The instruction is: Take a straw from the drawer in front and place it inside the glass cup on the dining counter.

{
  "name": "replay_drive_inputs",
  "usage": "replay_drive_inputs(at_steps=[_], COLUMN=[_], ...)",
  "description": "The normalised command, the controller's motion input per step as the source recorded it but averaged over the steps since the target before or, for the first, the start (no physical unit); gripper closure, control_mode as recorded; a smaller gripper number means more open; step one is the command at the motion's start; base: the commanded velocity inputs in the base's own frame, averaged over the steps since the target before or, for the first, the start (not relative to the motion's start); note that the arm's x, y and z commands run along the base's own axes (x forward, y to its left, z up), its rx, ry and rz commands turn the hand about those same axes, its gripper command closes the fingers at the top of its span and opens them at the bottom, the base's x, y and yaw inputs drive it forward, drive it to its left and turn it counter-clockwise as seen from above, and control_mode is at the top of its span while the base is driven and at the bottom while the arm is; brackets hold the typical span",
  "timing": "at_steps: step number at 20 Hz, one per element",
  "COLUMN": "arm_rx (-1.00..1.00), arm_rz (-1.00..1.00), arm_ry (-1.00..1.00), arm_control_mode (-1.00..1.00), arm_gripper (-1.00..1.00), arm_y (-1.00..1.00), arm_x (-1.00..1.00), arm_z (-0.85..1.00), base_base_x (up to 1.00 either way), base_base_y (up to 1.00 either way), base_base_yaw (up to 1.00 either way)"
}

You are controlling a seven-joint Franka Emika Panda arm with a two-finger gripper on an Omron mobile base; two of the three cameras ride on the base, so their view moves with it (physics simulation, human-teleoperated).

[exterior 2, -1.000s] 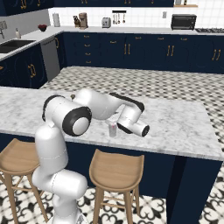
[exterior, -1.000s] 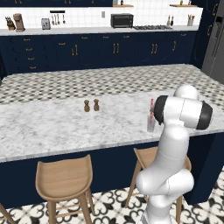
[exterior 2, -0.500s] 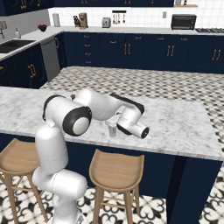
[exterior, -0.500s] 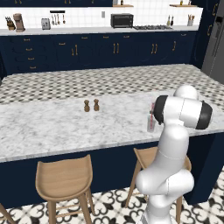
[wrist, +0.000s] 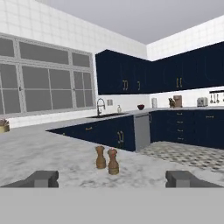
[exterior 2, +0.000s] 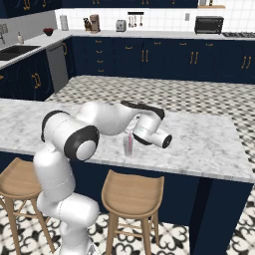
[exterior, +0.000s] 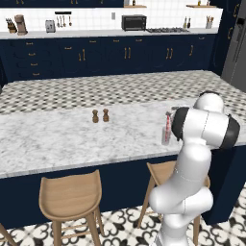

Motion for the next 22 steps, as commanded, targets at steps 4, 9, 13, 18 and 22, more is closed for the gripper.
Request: replay_drive_inputs(at_steps=[4, 9, 13, 18, 22], arm_rx=[0.0, -0.05, -0.16, -0.21, -0.26], arm_rz=[-0.06, -0.07, -0.05, -0.05, -0.06], arm_ry=[-0.03, 0.0, 0.0, 0.09, 0.28], arm_control_mode=[-1.0, -1.0, -1.0, -1.0, -1.0], arm_gripper=[-1.0, -1.0, -1.0, -1.0, -1.0], arm_y=[0.05, 0.24, 0.49, 0.69, 0.81], arm_x=[-0.48, -0.98, -1.0, -1.0, -0.88], arm_z=[1.0, 0.95, 0.73, 0.56, 0.4], base_base_x=[0.0, 0.0, 0.0, 0.0, 0.0], base_base_y=[0.0, 0.0, 0.0, 0.0, 0.0], base_base_yaw=[0.0, 0.0, 0.0, 0.0, 0.0])
